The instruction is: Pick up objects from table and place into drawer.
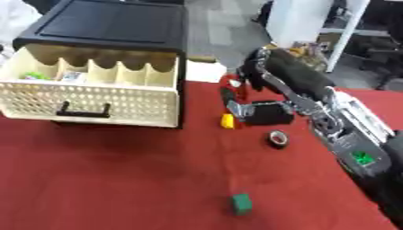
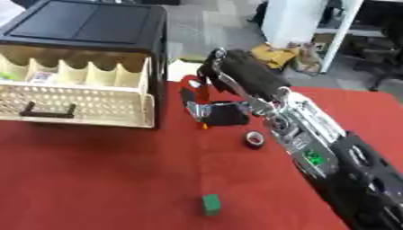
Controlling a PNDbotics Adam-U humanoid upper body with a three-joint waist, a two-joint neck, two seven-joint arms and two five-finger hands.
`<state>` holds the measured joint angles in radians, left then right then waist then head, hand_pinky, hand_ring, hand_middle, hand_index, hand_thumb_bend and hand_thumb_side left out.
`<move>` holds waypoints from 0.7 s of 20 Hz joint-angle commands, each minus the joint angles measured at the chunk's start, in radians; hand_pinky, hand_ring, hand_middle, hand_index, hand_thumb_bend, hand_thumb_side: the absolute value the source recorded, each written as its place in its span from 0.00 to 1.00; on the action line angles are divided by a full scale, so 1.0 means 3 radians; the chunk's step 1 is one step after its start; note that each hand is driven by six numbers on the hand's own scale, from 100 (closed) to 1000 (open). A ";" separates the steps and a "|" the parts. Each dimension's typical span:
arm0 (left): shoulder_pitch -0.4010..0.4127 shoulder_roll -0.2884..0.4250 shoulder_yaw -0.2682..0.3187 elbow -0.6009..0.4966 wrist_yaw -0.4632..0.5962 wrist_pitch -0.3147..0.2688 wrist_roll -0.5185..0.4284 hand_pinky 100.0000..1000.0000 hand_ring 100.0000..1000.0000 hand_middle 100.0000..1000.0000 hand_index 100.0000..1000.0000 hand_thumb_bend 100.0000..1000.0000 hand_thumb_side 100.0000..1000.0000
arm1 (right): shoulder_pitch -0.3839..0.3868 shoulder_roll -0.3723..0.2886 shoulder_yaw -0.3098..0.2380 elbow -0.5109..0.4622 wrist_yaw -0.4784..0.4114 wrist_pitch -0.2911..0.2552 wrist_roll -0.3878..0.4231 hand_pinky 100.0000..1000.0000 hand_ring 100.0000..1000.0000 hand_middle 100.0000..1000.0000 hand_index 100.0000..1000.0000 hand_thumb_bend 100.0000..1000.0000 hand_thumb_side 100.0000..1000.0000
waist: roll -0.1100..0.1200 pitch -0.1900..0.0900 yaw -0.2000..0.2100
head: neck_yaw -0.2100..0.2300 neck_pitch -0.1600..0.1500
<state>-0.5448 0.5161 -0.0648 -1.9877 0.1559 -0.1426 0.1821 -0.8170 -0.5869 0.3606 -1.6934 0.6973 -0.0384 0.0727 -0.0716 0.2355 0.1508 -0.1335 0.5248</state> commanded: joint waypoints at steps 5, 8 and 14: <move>-0.0089 0.0015 0.0010 -0.0041 0.0020 -0.0017 -0.0024 0.46 0.45 0.48 0.80 0.01 1.00 | -0.0319 -0.0115 -0.0072 0.0159 -0.0022 0.0013 -0.0311 0.33 0.32 0.12 0.33 0.00 0.56 | -0.0010 -0.0025 0.0098 | -0.0092 -0.0087; -0.0110 0.0011 0.0008 -0.0041 0.0026 -0.0017 -0.0022 0.46 0.45 0.48 0.80 0.01 1.00 | -0.0430 -0.0093 -0.0091 0.0267 -0.0012 0.0017 -0.0407 0.33 0.32 0.12 0.32 0.00 0.56 | -0.0027 -0.0009 0.0149 | -0.0112 -0.0096; -0.0152 -0.0014 0.0002 -0.0041 0.0057 0.0000 -0.0006 0.46 0.45 0.48 0.80 0.02 1.00 | -0.0597 -0.0052 -0.0125 0.0430 0.0012 0.0036 -0.0572 0.32 0.32 0.12 0.32 0.00 0.57 | -0.0075 0.0004 0.0271 | -0.0204 -0.0101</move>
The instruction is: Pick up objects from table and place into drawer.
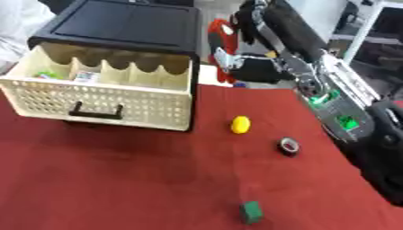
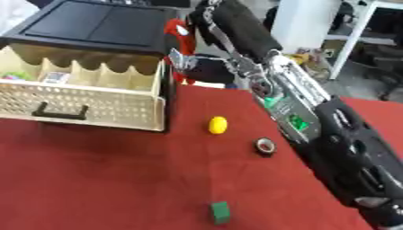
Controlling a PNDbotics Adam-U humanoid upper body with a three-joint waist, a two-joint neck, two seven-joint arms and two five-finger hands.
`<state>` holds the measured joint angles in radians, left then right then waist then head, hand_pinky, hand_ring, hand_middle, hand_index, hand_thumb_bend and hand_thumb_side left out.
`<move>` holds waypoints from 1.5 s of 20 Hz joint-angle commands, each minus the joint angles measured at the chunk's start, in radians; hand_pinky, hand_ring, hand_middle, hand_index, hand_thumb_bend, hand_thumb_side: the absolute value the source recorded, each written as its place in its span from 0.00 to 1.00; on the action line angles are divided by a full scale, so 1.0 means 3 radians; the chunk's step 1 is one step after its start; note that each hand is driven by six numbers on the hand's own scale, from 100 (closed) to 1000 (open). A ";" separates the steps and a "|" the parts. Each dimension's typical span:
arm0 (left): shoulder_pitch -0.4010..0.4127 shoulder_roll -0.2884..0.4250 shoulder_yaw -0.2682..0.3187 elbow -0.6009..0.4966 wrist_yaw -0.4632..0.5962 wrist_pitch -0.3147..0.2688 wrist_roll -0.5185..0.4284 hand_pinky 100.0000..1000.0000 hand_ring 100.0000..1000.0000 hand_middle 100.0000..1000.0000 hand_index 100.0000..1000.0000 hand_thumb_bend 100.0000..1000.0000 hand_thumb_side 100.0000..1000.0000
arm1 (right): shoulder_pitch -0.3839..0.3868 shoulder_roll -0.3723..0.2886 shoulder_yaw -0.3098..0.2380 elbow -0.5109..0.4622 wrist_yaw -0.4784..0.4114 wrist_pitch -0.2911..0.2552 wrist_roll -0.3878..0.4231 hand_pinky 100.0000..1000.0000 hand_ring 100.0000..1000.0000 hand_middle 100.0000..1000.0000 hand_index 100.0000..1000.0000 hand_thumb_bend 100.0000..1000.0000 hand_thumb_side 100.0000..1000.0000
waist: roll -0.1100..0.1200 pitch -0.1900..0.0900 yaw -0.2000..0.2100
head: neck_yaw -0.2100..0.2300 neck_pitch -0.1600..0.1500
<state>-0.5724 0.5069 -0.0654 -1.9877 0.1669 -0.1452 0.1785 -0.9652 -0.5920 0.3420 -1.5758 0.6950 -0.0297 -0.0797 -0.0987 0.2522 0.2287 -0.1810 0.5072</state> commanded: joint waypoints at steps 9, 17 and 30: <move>-0.0110 -0.0005 -0.0003 -0.0041 0.0045 0.0024 0.0016 0.46 0.45 0.48 0.80 0.02 1.00 | -0.0326 0.0032 -0.0053 0.0146 0.0055 0.0006 -0.0236 0.32 0.33 0.13 0.32 0.00 0.60 | -0.0046 -0.0034 0.0192 | -0.0159 -0.0078; -0.0174 -0.0034 -0.0026 -0.0041 0.0051 -0.0004 0.0007 0.46 0.45 0.48 0.80 0.02 1.00 | -0.0442 0.0151 -0.0045 0.0291 0.0100 0.0000 -0.0295 0.31 0.32 0.13 0.33 0.00 0.58 | -0.0070 -0.0008 0.0335 | -0.0281 -0.0136; -0.0211 -0.0071 -0.0031 -0.0041 0.0065 -0.0021 0.0052 0.46 0.45 0.48 0.80 0.02 1.00 | -0.0507 0.0344 -0.0050 0.0593 0.0288 -0.0048 -0.0356 0.31 0.32 0.12 0.33 0.00 0.58 | -0.0069 0.0010 0.0442 | -0.0440 -0.0150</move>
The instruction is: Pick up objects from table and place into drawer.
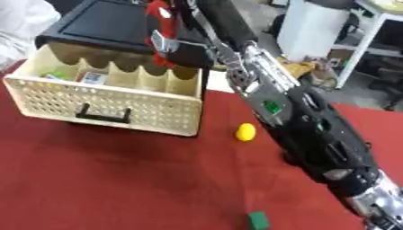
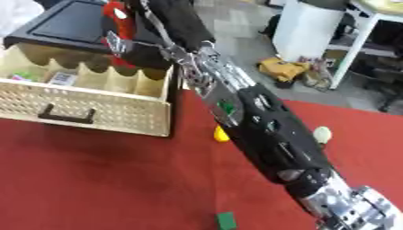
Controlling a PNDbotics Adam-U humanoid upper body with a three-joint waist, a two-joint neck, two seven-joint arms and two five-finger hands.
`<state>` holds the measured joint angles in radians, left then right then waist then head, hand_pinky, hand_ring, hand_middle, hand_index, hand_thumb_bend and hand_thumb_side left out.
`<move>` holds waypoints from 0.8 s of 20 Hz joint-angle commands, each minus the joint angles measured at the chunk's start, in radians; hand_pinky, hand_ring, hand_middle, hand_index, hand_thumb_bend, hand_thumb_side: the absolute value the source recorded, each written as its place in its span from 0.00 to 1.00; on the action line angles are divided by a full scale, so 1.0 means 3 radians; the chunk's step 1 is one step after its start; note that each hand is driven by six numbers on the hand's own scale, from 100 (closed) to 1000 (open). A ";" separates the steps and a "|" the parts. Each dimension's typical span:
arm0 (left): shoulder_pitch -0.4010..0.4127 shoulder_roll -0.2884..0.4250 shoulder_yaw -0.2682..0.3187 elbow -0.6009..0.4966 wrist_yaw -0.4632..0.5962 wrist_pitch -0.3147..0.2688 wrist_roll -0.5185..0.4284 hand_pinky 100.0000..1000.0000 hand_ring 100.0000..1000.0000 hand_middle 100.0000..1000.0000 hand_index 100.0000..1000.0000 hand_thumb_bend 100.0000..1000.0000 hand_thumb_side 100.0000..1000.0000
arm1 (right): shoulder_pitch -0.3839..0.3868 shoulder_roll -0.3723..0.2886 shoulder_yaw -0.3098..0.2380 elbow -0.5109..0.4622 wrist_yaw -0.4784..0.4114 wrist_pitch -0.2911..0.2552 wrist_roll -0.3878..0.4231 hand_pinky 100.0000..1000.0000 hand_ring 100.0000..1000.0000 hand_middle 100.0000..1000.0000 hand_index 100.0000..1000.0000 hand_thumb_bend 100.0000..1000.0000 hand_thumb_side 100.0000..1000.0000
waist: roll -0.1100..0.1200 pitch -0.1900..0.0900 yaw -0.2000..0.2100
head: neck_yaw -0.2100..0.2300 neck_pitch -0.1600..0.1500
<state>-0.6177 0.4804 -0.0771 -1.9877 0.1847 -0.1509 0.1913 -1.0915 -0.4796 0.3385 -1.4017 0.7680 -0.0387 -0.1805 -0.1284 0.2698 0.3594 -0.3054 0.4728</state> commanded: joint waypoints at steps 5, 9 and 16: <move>-0.0078 0.0015 0.0009 -0.0041 -0.0003 -0.0008 0.0008 0.46 0.45 0.48 0.80 0.02 1.00 | -0.0079 -0.0027 -0.0019 0.0110 0.0158 -0.0073 -0.0078 0.31 0.32 0.12 0.33 0.00 0.61 | 0.0017 -0.0024 0.0040 | -0.0060 -0.0060; -0.0084 0.0010 0.0004 -0.0041 -0.0012 -0.0012 0.0000 0.46 0.45 0.48 0.80 0.02 1.00 | -0.0092 -0.0026 -0.0027 0.0202 0.0214 -0.0113 -0.0112 0.31 0.32 0.12 0.33 0.00 0.62 | 0.0011 -0.0003 0.0052 | -0.0091 -0.0083; -0.0081 0.0006 0.0002 -0.0041 -0.0021 -0.0013 -0.0006 0.46 0.45 0.47 0.80 0.02 1.00 | -0.0106 -0.0039 -0.0026 0.0255 0.0264 -0.0133 -0.0089 0.36 0.36 0.20 0.42 0.00 0.68 | 0.0015 0.0006 0.0054 | -0.0115 -0.0098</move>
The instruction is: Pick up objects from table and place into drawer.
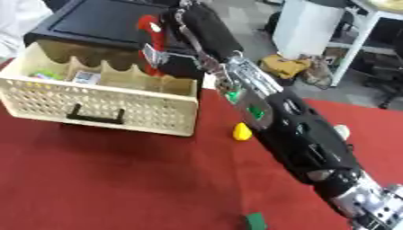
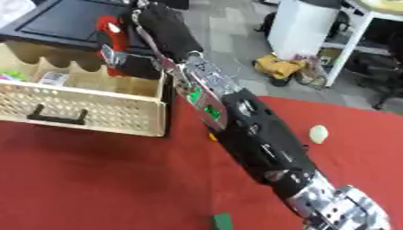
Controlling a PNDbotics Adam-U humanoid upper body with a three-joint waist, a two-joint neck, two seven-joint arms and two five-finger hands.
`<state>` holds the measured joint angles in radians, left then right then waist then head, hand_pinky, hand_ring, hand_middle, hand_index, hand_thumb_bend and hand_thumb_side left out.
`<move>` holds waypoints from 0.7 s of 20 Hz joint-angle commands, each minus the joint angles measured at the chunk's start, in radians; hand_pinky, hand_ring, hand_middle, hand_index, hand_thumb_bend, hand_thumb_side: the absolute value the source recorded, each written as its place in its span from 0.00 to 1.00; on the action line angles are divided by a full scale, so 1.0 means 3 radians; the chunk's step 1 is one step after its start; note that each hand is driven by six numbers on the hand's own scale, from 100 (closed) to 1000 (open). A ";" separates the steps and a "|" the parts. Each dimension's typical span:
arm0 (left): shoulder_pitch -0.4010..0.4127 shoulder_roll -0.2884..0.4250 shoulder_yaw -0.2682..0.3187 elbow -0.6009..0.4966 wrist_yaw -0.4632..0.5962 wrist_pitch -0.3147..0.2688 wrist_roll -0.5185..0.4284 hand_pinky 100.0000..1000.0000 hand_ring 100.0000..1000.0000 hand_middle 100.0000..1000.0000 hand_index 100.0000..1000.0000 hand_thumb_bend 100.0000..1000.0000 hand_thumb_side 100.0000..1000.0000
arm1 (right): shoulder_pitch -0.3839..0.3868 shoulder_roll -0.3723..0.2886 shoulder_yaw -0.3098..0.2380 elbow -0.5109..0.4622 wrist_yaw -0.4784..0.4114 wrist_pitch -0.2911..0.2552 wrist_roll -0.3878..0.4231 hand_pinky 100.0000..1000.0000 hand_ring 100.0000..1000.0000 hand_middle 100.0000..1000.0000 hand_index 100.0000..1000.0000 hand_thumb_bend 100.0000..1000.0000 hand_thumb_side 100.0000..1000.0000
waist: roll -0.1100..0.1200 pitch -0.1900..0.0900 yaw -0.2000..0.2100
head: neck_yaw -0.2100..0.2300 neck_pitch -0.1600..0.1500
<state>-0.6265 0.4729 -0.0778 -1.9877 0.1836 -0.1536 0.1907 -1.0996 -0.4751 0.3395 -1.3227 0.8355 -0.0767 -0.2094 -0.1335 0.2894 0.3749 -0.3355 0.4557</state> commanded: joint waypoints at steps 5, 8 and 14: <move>-0.0048 0.0027 0.0005 -0.0041 -0.0020 -0.0005 -0.0006 0.46 0.45 0.47 0.80 0.02 1.00 | -0.0077 -0.0054 -0.0041 0.0032 0.0072 -0.0011 0.0052 0.39 0.40 0.26 0.49 0.04 0.69 | 0.0035 -0.0056 0.0004 | -0.0019 -0.0043; -0.0044 0.0022 0.0003 -0.0041 -0.0023 0.0001 -0.0011 0.46 0.45 0.47 0.80 0.02 1.00 | -0.0074 -0.0052 -0.0039 0.0054 0.0088 -0.0025 0.0126 0.44 0.45 0.36 0.62 0.32 0.73 | 0.0038 -0.0050 -0.0013 | -0.0021 -0.0040; -0.0043 0.0016 0.0000 -0.0041 -0.0022 0.0006 -0.0022 0.46 0.45 0.47 0.80 0.02 1.00 | -0.0086 -0.0053 -0.0059 0.0031 0.0083 -0.0006 0.0256 0.51 0.54 0.48 0.72 0.61 0.78 | 0.0040 -0.0051 -0.0010 | -0.0022 -0.0044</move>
<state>-0.6265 0.4659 -0.0823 -1.9877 0.1828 -0.1510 0.1872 -1.0997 -0.4751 0.3384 -1.3043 0.8536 -0.0792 -0.1403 -0.1333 0.2910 0.3705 -0.3376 0.4551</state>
